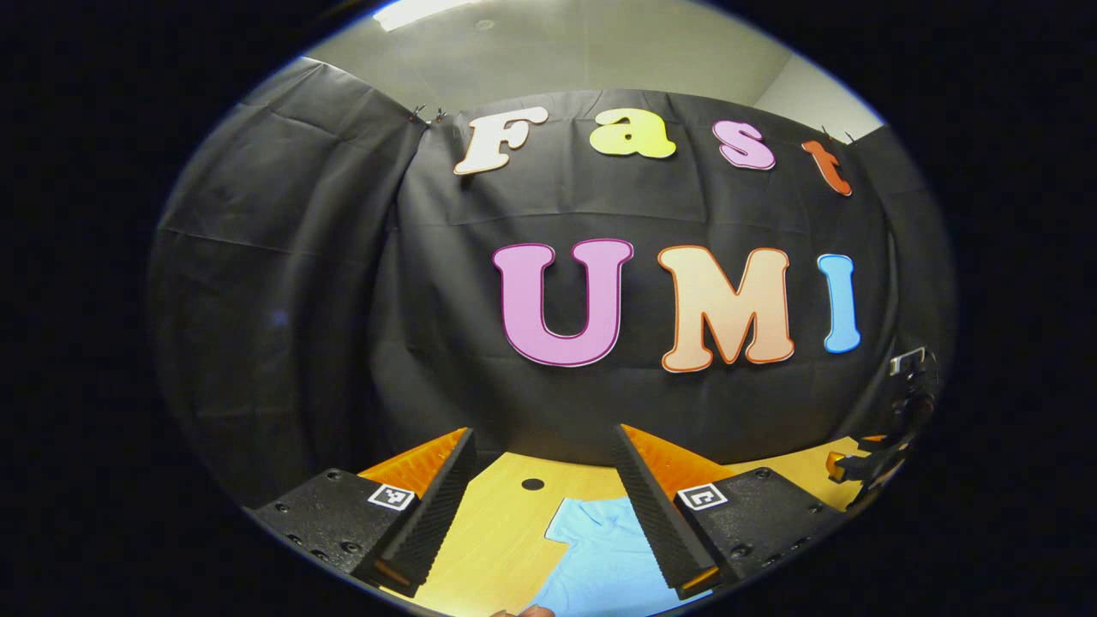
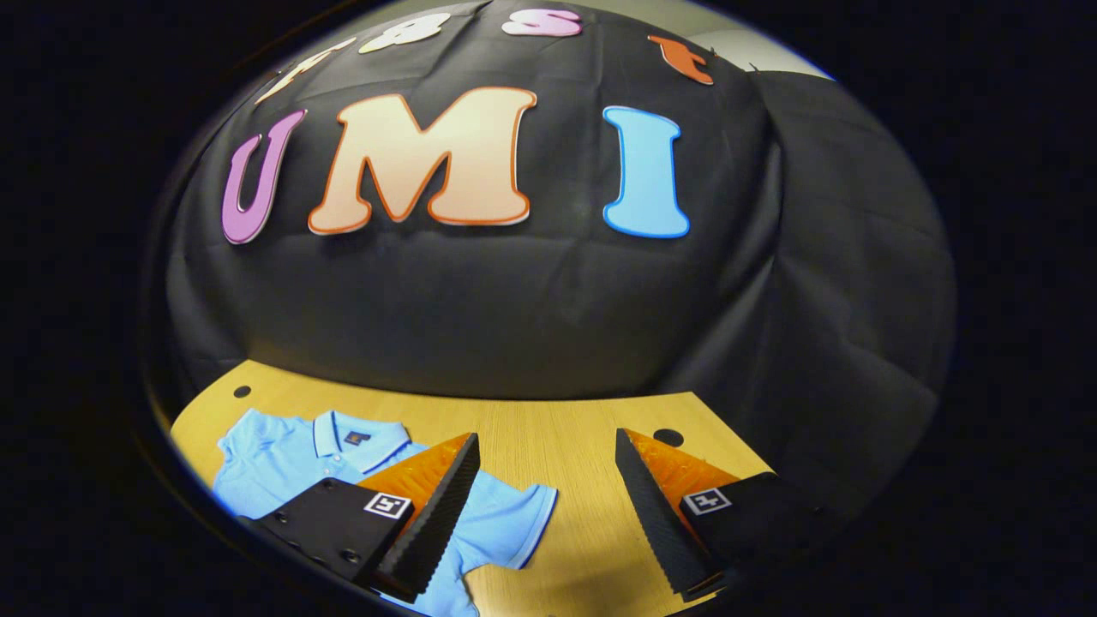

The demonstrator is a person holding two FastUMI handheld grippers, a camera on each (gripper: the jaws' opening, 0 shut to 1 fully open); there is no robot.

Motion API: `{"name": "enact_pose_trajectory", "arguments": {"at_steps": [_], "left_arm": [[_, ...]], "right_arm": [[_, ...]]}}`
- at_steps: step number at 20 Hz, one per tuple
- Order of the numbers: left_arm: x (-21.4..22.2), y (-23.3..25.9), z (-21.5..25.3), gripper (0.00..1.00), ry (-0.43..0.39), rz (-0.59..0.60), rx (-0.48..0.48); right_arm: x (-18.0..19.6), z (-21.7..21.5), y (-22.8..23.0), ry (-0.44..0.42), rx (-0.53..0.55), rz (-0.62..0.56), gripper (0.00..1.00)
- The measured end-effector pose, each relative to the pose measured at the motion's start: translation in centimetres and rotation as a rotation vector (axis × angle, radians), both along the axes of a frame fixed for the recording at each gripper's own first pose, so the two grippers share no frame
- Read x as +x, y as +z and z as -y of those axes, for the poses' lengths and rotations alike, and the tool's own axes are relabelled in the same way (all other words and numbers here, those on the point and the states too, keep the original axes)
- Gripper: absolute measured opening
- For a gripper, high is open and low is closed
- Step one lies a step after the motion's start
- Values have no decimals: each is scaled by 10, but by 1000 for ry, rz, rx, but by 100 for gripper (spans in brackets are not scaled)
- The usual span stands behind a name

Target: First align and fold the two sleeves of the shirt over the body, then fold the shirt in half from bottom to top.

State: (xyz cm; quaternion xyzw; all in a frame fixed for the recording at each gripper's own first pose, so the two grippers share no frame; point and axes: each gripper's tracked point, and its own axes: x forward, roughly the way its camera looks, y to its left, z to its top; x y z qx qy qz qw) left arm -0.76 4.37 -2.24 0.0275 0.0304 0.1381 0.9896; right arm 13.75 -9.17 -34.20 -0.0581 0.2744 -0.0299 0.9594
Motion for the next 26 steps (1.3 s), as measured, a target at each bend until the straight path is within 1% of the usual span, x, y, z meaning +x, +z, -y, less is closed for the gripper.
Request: {"name": "enact_pose_trajectory", "arguments": {"at_steps": [3, 4, 7, 8, 11, 12, 15, 16, 17, 18, 20, 21, 22, 24, 25, 26], "left_arm": [[3, -3, -1, 93, 29, -14, 12], [4, -5, -2, 96, 35, -19, 15], [2, -6, -1, 95, 55, -34, 25], [3, -7, 0, 95, 60, -37, 28], [-1, -10, -4, 95, 83, -55, 39], [-2, -10, -3, 94, 89, -57, 40], [-5, -10, -2, 95, 99, -63, 47], [-6, -10, -2, 95, 101, -65, 53], [-6, -8, -1, 94, 106, -66, 65], [-6, -7, -2, 95, 109, -65, 75], [-5, -5, 3, 96, 106, -60, 83], [-3, -4, 6, 96, 104, -61, 84], [-3, -3, 8, 96, 102, -61, 86], [-3, -3, 14, 96, 97, -63, 90], [-3, -3, 16, 96, 96, -63, 92], [-5, -3, 18, 98, 97, -63, 93]], "right_arm": [[-4, 3, -49, 4, -10, -97, 99], [-7, 2, -65, 8, -6, -128, 100], [-19, 8, -108, -1, 7, -219, 99], [-20, 9, -117, -8, 11, -236, 100], [-18, 13, -139, -29, 43, -276, 100], [-17, 14, -146, -33, 50, -290, 100], [-23, 17, -167, -34, 43, -331, 99], [-26, 17, -173, -33, 39, -351, 100], [-30, 15, -174, -26, 54, -362, 99], [-26, 12, -175, -25, 68, -360, 98], [-28, 4, -177, -7, 102, -367, 87], [-26, 2, -177, 5, 100, -353, 75], [-24, -3, -177, 23, 113, -347, 67], [-23, -12, -178, 54, 105, -327, 42], [-23, -13, -179, 56, 94, -322, 24], [-22, -15, -179, 52, 103, -328, 16]]}}
